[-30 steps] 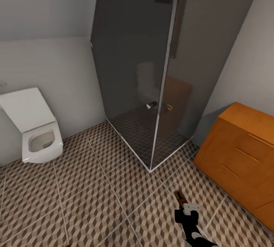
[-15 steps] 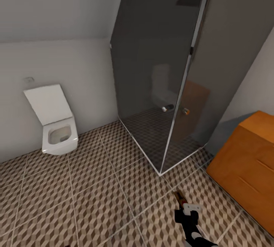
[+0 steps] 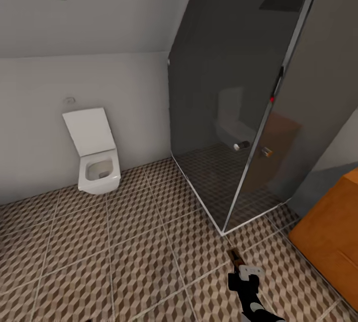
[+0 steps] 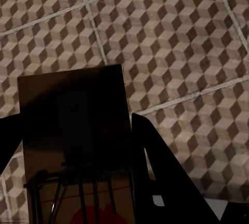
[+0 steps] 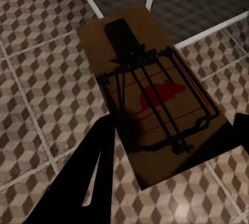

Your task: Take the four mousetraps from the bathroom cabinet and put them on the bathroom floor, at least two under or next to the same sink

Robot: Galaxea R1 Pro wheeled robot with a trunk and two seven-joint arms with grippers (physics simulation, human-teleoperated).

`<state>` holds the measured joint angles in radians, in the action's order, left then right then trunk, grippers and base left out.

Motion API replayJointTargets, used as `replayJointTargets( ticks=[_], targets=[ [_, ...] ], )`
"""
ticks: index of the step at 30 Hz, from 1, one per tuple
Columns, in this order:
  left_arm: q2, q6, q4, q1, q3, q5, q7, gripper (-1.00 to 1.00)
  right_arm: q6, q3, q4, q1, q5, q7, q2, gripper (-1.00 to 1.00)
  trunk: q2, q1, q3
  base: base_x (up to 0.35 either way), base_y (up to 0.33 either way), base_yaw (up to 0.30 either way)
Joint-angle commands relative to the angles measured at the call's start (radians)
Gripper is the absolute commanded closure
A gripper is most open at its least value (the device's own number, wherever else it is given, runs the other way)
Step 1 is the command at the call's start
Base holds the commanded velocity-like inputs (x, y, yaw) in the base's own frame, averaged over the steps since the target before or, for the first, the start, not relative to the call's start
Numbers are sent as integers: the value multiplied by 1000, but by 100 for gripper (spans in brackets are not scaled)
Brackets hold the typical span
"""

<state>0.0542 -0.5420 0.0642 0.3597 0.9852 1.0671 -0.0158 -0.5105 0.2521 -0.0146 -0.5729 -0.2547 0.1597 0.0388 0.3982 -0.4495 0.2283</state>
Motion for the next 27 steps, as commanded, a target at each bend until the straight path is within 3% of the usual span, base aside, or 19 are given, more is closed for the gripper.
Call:
replayJointTargets(
  ticks=[1,27],
  targets=[
    [-1,-3,2,1,7,-2,-6,100,-3,9,1,-1,-9,-2,0,100,2,-1,1,0,0,256],
    [-1,-1,2,1,7,-2,-6,100,-3,9,1,4,-9,-2,7,100,2,-1,-18,0,0,256]
  ],
)
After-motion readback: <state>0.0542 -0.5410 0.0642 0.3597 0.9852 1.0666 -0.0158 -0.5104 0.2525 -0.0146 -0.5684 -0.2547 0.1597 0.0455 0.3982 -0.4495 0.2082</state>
